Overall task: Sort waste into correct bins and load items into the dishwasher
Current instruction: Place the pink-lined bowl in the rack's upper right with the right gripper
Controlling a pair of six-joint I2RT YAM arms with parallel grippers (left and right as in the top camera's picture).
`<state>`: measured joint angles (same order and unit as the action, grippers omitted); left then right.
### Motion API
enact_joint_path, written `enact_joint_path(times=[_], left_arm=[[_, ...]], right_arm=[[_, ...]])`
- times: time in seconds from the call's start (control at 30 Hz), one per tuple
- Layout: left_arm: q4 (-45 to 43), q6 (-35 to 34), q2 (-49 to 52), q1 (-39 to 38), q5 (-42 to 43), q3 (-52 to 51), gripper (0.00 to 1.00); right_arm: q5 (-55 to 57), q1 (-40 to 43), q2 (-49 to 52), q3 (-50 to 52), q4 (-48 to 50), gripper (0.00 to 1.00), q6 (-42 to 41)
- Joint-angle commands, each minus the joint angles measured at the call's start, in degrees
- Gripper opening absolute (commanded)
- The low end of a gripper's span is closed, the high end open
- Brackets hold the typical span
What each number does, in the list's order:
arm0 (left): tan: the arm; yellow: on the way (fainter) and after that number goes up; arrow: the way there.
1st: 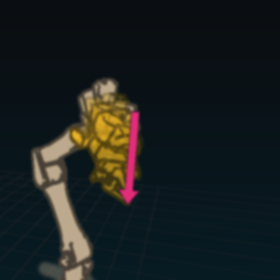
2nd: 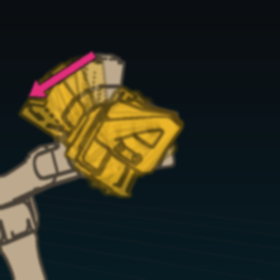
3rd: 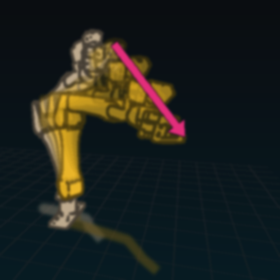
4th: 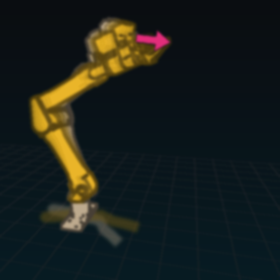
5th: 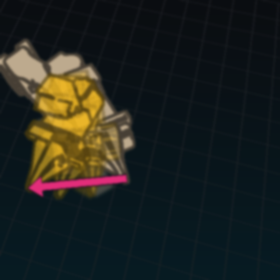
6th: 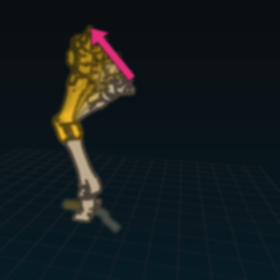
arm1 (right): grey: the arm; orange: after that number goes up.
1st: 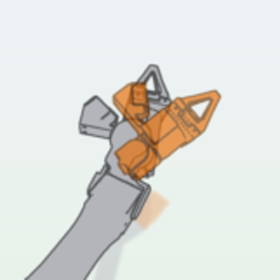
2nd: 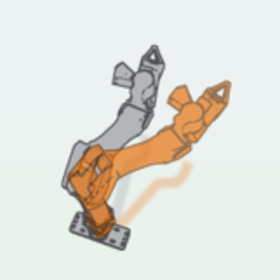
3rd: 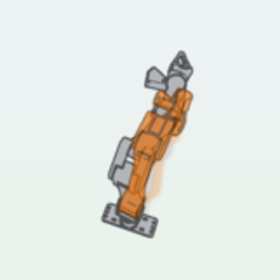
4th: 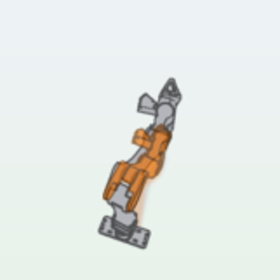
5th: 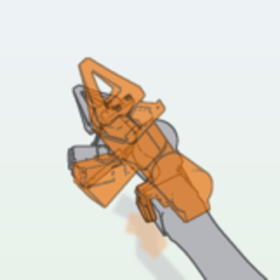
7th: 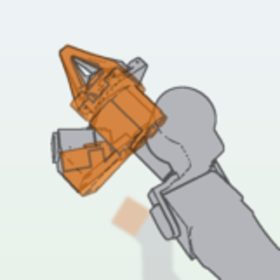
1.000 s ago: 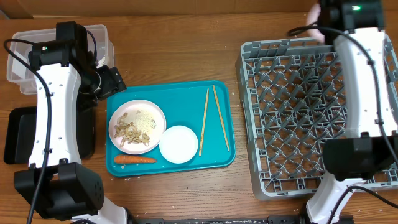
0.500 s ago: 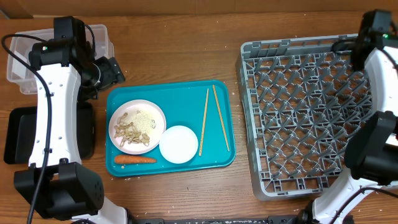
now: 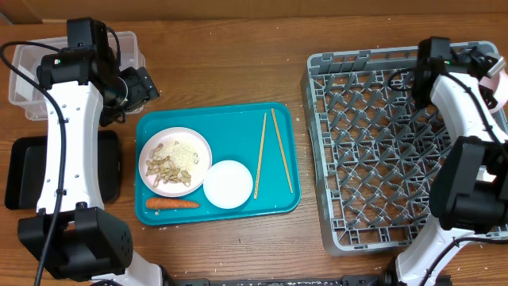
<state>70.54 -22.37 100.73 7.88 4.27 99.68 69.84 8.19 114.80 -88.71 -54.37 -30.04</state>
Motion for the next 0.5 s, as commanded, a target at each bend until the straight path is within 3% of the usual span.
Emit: enact_joint_path(times=[0.0, 0.13, 0.33, 0.47], left_arm=[[1.0, -0.5, -0.7, -0.4, 0.2, -0.3, 0.87], [2.3, -0.3, -0.7, -0.4, 0.2, -0.3, 0.87], [3.6, -0.3, -0.7, -0.4, 0.2, -0.3, 0.88], [3.8, 1.9, -0.7, -0.4, 0.2, -0.3, 0.88]], right_arm=[[-5.3, -3.6, 0.1, 1.6, -0.6, 0.05, 0.4], [-7.9, -6.1, 0.1, 1.6, -1.4, 0.11, 0.4], [-11.7, -9.9, 0.0, 1.6, -7.0, 0.48, -0.2], [-17.3, -10.8, -2.0, 1.6, -8.7, 0.52, -0.2]])
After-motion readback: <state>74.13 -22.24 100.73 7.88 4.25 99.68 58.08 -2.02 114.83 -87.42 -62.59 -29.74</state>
